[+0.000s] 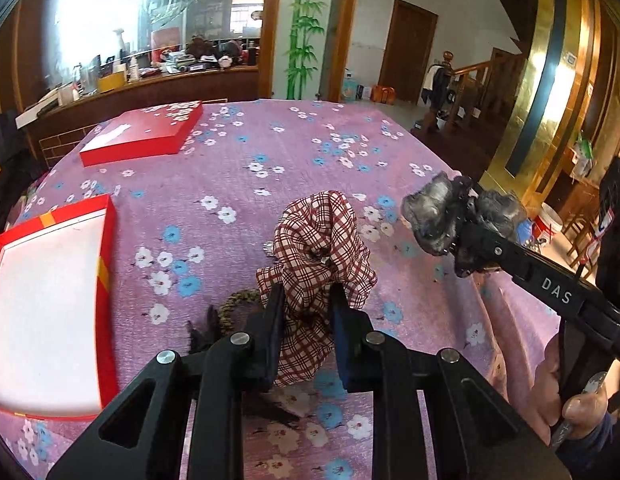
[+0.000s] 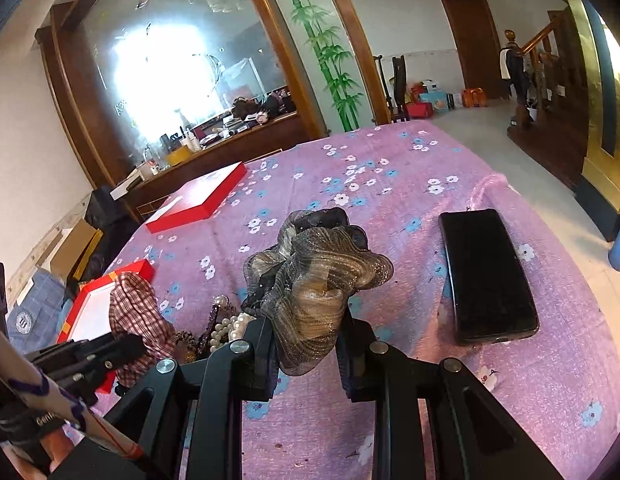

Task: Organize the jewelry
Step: 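Carry both scrunchies into the red tray and open both tools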

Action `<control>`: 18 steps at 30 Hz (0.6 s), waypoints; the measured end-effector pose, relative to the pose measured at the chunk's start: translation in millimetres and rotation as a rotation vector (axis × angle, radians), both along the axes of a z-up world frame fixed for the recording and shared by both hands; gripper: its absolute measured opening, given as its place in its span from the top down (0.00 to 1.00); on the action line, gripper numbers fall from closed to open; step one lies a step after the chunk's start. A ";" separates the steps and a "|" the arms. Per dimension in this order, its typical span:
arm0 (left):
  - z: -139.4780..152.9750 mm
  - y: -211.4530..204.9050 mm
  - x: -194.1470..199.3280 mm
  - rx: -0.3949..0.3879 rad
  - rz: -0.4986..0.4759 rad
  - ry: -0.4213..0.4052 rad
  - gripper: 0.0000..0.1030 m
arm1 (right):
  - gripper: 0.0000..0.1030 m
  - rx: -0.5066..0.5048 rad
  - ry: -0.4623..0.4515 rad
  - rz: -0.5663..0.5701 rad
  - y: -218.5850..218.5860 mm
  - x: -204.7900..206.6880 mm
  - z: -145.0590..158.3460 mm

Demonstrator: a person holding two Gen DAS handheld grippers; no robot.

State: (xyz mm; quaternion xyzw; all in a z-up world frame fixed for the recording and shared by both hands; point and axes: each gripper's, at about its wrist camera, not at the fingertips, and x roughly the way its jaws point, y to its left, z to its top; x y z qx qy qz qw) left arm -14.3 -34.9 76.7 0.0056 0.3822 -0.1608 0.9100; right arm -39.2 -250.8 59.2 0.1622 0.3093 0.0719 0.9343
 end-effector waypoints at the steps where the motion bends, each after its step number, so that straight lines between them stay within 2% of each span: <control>1: 1.3 4.8 0.5 -0.005 0.008 0.001 0.80 | 0.76 -0.003 0.001 -0.001 0.3 0.0 0.1; 6: 10.5 32.8 -6.1 -0.022 0.052 -0.008 0.80 | 0.76 -0.004 0.024 0.011 3.4 3.1 -2.6; 10: 15.6 72.5 -10.2 -0.033 0.111 -0.015 0.79 | 0.76 0.028 0.048 0.026 9.6 -2.6 -0.8; 14: 16.3 115.0 -10.2 -0.036 0.174 -0.007 0.79 | 0.75 0.062 0.070 0.108 37.3 -7.8 12.3; 18: 16.6 165.3 -7.6 -0.022 0.250 -0.001 0.79 | 0.75 0.045 0.088 0.219 82.4 -3.5 31.1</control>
